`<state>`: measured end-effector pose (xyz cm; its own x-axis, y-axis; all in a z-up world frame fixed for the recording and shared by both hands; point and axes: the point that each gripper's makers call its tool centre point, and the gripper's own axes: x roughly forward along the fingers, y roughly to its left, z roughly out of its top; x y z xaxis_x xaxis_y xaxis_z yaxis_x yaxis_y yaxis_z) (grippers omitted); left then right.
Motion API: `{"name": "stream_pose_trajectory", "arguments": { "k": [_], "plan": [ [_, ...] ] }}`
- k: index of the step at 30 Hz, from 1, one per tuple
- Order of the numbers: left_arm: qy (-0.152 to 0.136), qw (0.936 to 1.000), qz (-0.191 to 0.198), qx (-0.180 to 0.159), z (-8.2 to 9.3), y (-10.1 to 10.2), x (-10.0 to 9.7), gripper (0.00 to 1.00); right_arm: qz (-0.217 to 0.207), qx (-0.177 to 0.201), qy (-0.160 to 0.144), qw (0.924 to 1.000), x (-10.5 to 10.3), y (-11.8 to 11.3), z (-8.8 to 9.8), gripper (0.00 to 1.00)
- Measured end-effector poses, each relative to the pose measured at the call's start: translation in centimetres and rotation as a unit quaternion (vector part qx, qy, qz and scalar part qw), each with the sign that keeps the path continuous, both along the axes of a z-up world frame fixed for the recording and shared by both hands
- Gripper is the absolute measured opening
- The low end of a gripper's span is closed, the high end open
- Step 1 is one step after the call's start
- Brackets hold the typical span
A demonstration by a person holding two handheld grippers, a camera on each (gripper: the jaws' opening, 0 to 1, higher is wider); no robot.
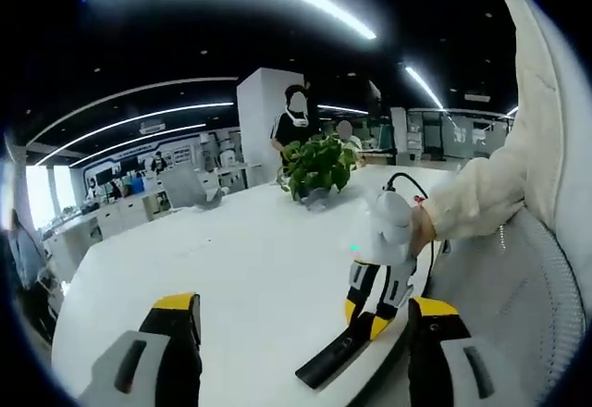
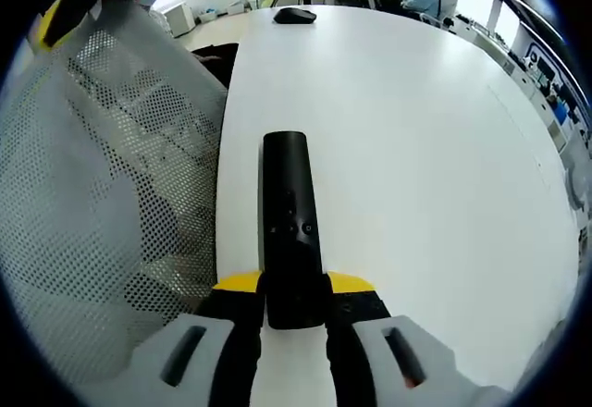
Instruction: Press the specified remote control buttons in sequence, fully releasing each button before pressing the next.
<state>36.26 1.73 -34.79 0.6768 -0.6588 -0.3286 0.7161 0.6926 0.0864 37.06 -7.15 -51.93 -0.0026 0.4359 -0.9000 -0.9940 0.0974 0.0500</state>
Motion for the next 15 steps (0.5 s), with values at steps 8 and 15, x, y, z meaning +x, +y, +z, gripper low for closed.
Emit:
{"name": "stream_pose_trajectory", "arguments": {
  "k": [8, 15],
  "plan": [
    [0.011, 0.9999, 0.005, -0.009, -0.2, 0.2, 0.1, 0.97, 0.001, -0.006, -0.004, 1.0, 1.9, -0.7, -0.1, 0.24],
    [0.013, 0.9999, 0.008, -0.002, -0.6, 0.3, 0.2, 0.97, 0.005, -0.018, -0.012, 0.9998, 3.2, -1.2, -0.2, 0.24]
  ]
}}
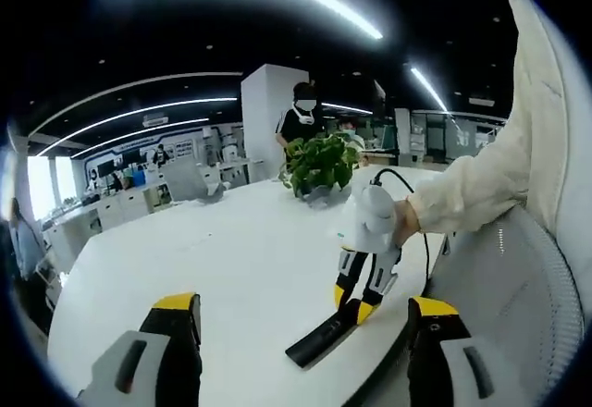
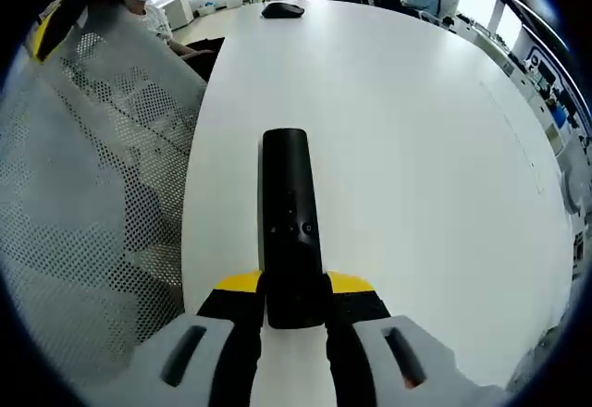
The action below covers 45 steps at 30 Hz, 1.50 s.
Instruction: Press the specified remote control buttons in sequence, fully releasing each button before pressing the next.
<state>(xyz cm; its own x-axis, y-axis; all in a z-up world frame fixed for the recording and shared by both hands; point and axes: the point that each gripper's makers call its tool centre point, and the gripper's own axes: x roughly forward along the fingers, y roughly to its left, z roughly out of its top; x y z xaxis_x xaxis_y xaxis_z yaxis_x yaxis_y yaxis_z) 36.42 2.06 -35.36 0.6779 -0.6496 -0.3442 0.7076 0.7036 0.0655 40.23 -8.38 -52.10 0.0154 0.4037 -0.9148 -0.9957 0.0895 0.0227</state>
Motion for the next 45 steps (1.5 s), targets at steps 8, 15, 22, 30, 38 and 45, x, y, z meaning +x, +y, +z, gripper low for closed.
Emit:
{"name": "stream_pose_trajectory", "arguments": {
  "k": [8, 15, 22, 30, 38, 45],
  "plan": [
    [0.004, 1.0, -0.001, 0.003, -0.3, 0.0, -0.1, 0.97, 0.002, -0.008, -0.002, 1.0, 1.6, -0.7, 0.0, 0.24],
    [0.003, 1.0, -0.001, 0.007, -0.4, 0.1, 0.0, 0.97, 0.003, -0.018, -0.01, 0.9998, 3.1, -1.2, -0.1, 0.24],
    [0.003, 1.0, 0.0, 0.006, -0.4, 0.1, -0.1, 0.97, 0.001, -0.021, -0.011, 0.9997, 4.1, -1.4, -0.1, 0.24],
    [0.002, 1.0, 0.002, 0.008, -0.4, 0.1, 0.0, 0.97, 0.004, -0.027, -0.016, 0.9995, 5.3, -1.6, -0.1, 0.24],
    [0.002, 0.9999, -0.002, 0.016, -0.6, 0.1, -0.1, 0.97, 0.002, -0.033, -0.014, 0.9993, 6.5, -1.6, -0.1, 0.24],
    [-0.009, 0.9997, 0.0, 0.024, -0.5, 0.2, 0.0, 0.95, 0.0, -0.039, -0.012, 0.9992, 7.5, -1.5, -0.2, 0.24]
  ]
}}
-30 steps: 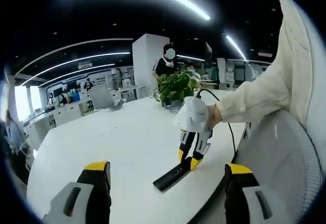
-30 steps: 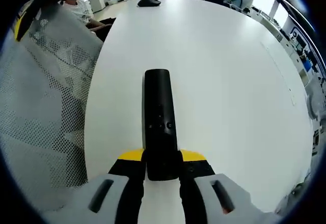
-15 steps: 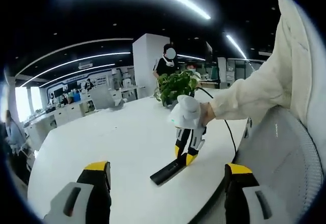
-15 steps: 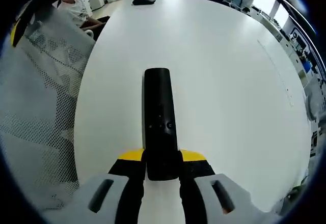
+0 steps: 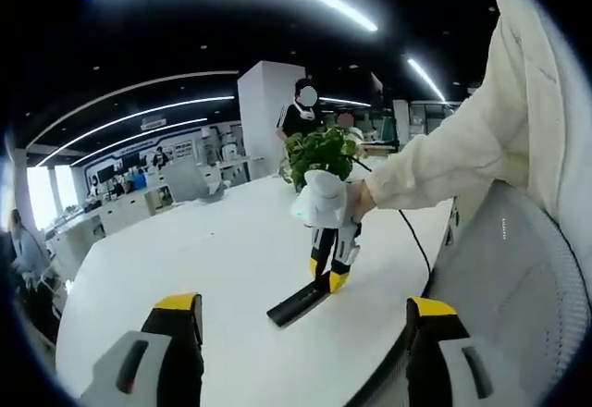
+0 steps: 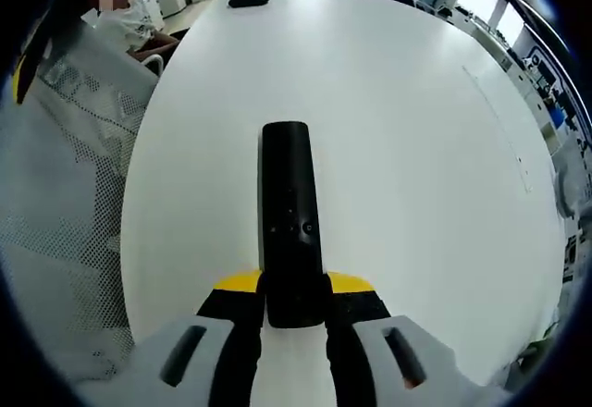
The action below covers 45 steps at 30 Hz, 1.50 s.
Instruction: Press the specified remote control buttons in sequence, fully releasing each button before pressing the next.
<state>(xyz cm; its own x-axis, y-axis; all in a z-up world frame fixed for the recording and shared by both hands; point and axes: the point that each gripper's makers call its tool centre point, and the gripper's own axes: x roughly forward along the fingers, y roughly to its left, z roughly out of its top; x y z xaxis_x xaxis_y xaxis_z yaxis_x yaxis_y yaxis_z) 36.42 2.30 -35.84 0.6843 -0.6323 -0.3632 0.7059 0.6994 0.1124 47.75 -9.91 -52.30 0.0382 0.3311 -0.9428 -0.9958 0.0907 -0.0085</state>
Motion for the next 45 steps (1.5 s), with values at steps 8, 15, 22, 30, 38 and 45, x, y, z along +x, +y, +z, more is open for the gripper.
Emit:
{"name": "stream_pose_trajectory", "arguments": {
  "k": [8, 15, 22, 30, 38, 45],
  "plan": [
    [0.0, 1.0, 0.002, 0.004, -0.1, 0.2, 0.1, 0.95, 0.004, -0.005, -0.002, 1.0, 0.8, 0.0, 0.0, 0.25],
    [-0.001, 1.0, 0.003, 0.001, -0.1, 0.4, 0.1, 0.95, 0.01, -0.021, -0.014, 0.9996, 2.1, -0.1, -0.1, 0.25],
    [-0.001, 1.0, 0.001, 0.004, -0.2, 0.4, 0.2, 0.95, 0.006, -0.034, -0.025, 0.9991, 3.7, -0.6, 0.0, 0.25],
    [0.001, 1.0, 0.001, 0.009, -0.4, 0.5, 0.1, 0.95, 0.017, -0.058, -0.064, 0.9961, 5.8, -1.2, 0.0, 0.25],
    [0.003, 0.9999, 0.002, 0.011, -0.5, 0.4, 0.2, 0.95, 0.01, -0.057, -0.07, 0.9959, 6.4, -1.1, 0.2, 0.25],
    [0.004, 0.9999, 0.003, 0.011, -0.4, 0.4, 0.2, 0.95, 0.008, -0.047, -0.075, 0.996, 6.7, -1.2, 0.1, 0.24]
  ]
}}
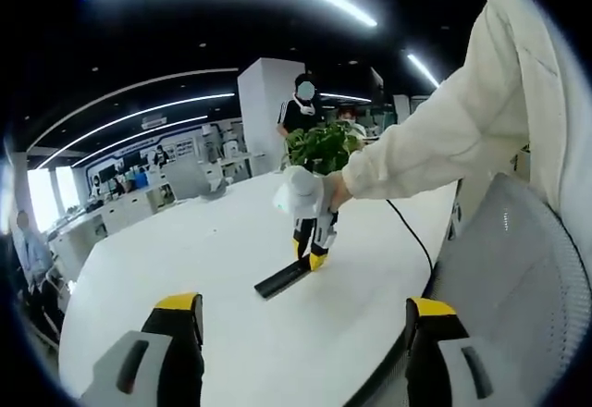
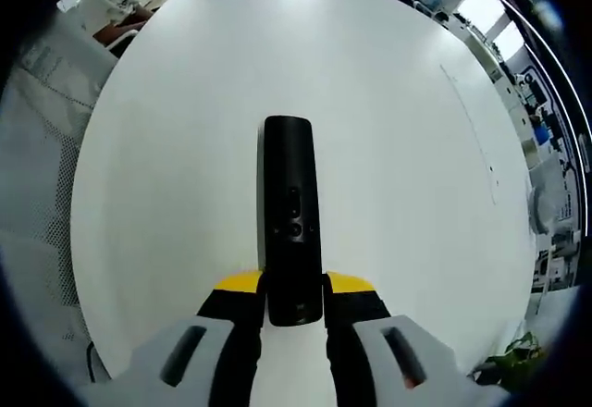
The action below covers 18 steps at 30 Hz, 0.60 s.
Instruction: Press the specified remote control buttons in sequence, fully releasing each button before pressing the next.
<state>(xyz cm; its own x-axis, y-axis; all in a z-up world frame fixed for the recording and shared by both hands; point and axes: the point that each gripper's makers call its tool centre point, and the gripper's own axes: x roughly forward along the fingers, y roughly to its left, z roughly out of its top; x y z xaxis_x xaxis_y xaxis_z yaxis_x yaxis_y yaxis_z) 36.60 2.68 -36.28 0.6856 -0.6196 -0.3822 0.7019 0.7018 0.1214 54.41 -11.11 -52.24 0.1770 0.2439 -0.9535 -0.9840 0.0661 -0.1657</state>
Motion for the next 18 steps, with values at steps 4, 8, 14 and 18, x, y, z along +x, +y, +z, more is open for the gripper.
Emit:
{"name": "stream_pose_trajectory", "arguments": {
  "k": [4, 8, 14, 18],
  "plan": [
    [0.0, 1.0, 0.0, -0.001, 0.0, 0.0, 0.0, 0.95, -0.005, 0.005, -0.005, 1.0, -0.1, 0.0, 0.1, 0.25],
    [0.001, 1.0, -0.002, 0.0, 0.0, 0.0, 0.0, 0.95, -0.018, 0.018, 0.003, 0.9997, -0.4, 0.1, 0.1, 0.3],
    [0.002, 1.0, -0.001, -0.003, 0.0, 0.0, 0.0, 0.95, -0.036, 0.036, -0.005, 0.9987, -1.1, -0.2, 0.4, 0.37],
    [0.004, 1.0, -0.001, -0.004, 0.0, 0.0, 0.0, 0.95, -0.05, 0.056, -0.011, 0.9971, -1.6, 0.0, 0.6, 0.44]
  ]
}}
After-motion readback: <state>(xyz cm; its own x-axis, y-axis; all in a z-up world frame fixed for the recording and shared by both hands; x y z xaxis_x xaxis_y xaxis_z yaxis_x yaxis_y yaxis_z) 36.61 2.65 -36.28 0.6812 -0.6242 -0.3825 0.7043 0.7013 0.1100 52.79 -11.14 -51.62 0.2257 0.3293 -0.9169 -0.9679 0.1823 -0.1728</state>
